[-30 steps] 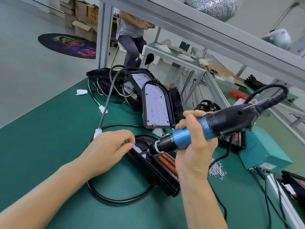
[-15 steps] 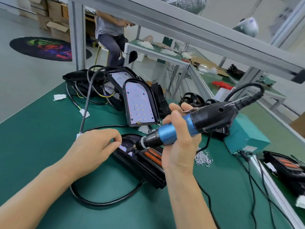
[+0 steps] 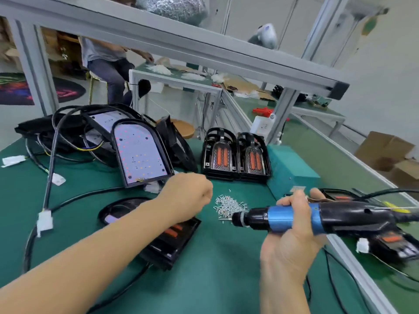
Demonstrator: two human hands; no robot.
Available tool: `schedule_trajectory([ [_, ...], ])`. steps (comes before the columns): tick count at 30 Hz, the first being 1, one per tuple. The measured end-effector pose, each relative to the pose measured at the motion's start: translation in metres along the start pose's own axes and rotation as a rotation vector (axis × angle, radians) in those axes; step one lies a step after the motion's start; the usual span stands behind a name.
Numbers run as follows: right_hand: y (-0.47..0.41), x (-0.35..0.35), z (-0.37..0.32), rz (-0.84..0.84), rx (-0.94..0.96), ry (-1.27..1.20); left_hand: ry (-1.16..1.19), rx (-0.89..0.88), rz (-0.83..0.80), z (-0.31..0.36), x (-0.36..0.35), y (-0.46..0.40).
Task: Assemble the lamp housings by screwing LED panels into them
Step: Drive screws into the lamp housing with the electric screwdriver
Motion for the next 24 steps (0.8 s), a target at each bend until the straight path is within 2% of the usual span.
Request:
schedule_trajectory([
  [2, -0.005, 0.006, -0.004, -0.019, 0.071, 0.054, -0.06, 0.017, -0.123, 0.015, -0.021, -0.023],
  [4, -0.014, 0.009, -0.002, -0.018, 0.065, 0.076, -0.085, 0.048, -0.219, 0.023, -0.038, -0.037],
  [7, -0.025, 0.01, -0.003, -0.015, 0.04, 0.142, -0.085, 0.097, -0.291, 0.024, -0.056, -0.047],
  [11, -0.037, 0.01, -0.005, -0.005, -0.118, 0.182, -0.036, 0.169, -0.264, 0.02, -0.062, -0.05],
  [14, -0.036, 0.009, -0.004, 0.012, -0.096, 0.156, 0.0, 0.179, -0.264, 0.02, -0.064, -0.048],
  [24, -0.043, 0.003, 0.018, -0.094, -0.07, 0.131, -0.009, 0.132, -0.242, 0.031, -0.067, -0.045],
])
Point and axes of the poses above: each hand's wrist, its own y-axis away from the middle knuckle, its own x-axis out of the back of the hand, z = x × y, the point moved 3 cm from there along -y, towards the middle knuckle, and after that the axes turned 3 degrees about -x, right-handed, at the moved point
